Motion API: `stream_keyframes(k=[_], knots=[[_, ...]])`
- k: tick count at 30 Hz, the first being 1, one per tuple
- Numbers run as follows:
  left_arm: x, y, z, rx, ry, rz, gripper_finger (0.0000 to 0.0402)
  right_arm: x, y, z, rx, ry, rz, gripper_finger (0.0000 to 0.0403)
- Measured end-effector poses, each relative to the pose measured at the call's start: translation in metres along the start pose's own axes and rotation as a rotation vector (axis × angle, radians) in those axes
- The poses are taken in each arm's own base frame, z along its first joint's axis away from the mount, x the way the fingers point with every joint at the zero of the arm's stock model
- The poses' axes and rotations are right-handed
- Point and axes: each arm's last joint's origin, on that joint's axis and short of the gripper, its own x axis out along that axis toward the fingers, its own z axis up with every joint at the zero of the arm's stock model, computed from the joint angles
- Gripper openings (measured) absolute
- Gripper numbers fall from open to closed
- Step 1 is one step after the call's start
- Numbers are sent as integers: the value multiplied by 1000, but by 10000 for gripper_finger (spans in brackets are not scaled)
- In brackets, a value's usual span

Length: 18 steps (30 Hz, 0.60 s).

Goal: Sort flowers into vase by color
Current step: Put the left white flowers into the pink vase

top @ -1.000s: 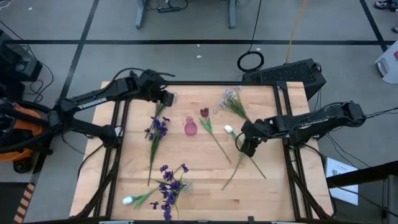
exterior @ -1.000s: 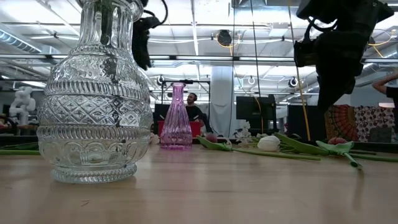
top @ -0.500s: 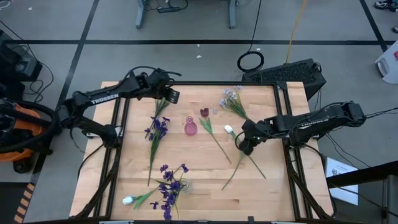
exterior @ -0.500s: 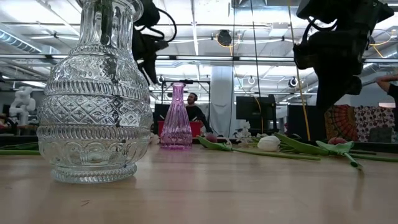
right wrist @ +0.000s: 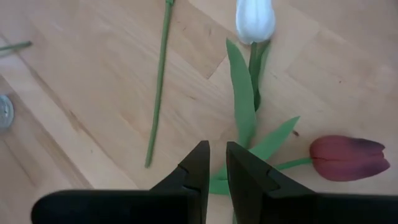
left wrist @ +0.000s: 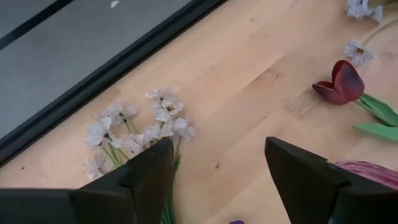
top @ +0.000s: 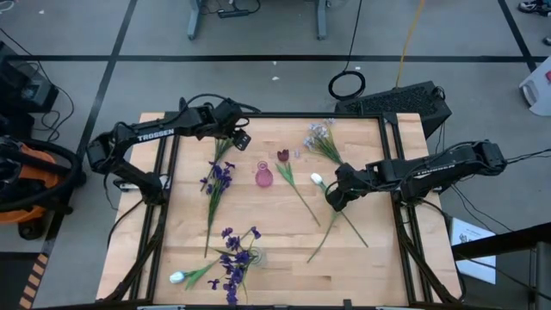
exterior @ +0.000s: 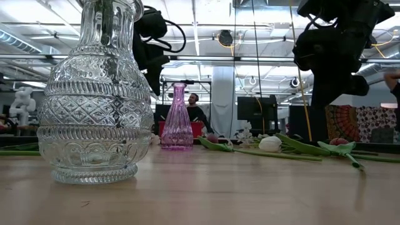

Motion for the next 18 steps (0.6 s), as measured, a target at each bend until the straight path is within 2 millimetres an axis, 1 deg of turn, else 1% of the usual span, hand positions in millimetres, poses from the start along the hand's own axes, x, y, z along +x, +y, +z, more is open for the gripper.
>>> stream_keyframes(k=[5,7,10,14,18], knots=[[0,3,-1,-4,19,16,262,0,0,0,32,-7,2,45],[1,9,-2,-50,42,34,262,0,1,1,43,-10,5,45],[2,21,-7,-152,113,88,262,0,1,1,66,-14,12,45],[4,43,-11,-200,186,147,262,0,4,3,72,-29,39,45],[14,64,-19,-278,242,131,262,0,5,4,89,-55,47,45]])
